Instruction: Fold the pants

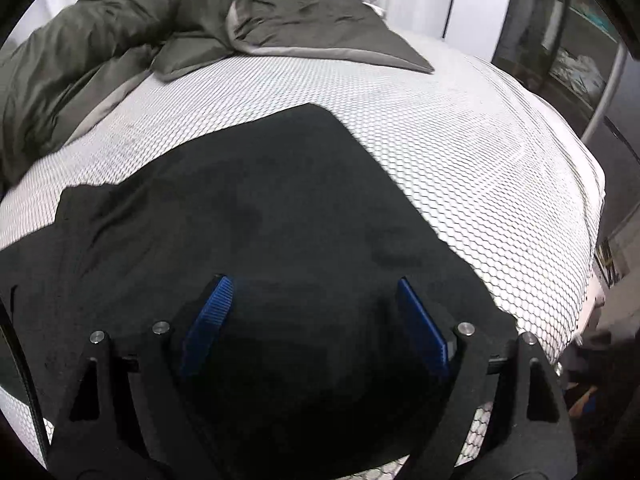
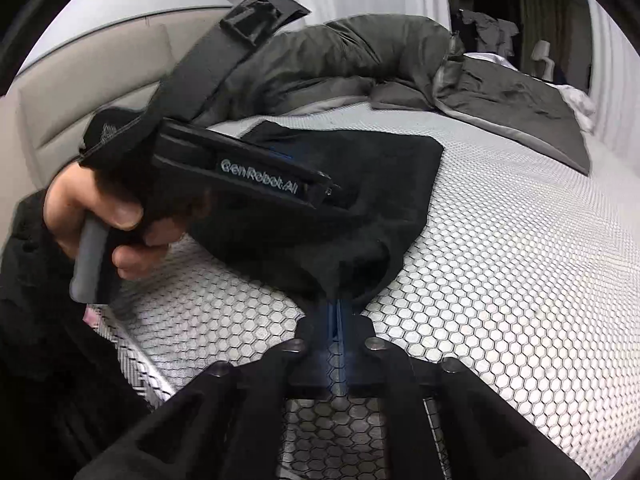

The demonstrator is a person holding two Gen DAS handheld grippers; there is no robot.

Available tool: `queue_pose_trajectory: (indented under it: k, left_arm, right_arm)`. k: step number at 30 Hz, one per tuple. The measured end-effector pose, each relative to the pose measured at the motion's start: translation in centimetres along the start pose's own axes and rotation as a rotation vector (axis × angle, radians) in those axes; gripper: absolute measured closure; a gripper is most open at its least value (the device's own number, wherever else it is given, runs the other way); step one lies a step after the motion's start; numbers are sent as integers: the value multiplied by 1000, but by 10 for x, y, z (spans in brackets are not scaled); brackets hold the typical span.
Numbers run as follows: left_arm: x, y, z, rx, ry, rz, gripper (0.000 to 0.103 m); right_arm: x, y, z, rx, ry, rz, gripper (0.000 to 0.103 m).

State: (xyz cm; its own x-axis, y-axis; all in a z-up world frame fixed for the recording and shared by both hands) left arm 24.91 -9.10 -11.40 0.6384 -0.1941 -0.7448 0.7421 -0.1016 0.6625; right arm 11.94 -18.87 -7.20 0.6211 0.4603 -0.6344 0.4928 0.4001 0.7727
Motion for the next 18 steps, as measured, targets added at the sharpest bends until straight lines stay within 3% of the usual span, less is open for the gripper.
queue_pose_trajectory:
  k: [3, 6, 7, 8, 10, 13, 16, 18]
  left_arm:
    - [-2, 2, -8, -21, 7, 9, 21]
    - [-10, -2, -8, -32, -4, 15, 21]
    - [-14, -3, -5, -22, -17, 18, 21]
    - [-18, -6, -1, -9, -33, 20, 21]
    - [-28, -20, 17, 53, -86, 12, 20]
    - [-29, -50, 37, 143, -82, -10, 19]
    - [-20, -77, 46, 196, -27, -27, 19]
    - [-20, -85, 48, 228, 11, -2, 19]
  right_arm:
    - [-7, -6, -11, -19, 80, -24, 102]
    - [-10, -21, -33, -54, 188, -102, 98]
    - [-13, -22, -33, -58, 194, -105, 87]
    - [-17, -22, -31, -53, 191, -100, 67]
    - [-32, -16, -15, -10, 187, -43, 41]
    - [-45, -2, 20, 137, 186, 33, 40]
    - [-24, 7, 52, 318, 184, 1, 40]
    - [0, 10, 56, 398, 250, -58, 40]
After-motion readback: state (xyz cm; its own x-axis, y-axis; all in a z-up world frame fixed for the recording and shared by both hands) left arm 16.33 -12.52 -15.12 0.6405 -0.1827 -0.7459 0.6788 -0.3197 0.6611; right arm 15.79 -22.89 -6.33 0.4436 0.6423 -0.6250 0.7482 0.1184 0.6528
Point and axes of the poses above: each gripper's, at about its wrist camera, not at the fingertips, and x roughly the way its jaws point, z to its right, y to its top, the point moved 9 cm from there along x, roughly the way its jaws point, and after that the axes turned 5 degrees about -x, right-handed, at the moved point
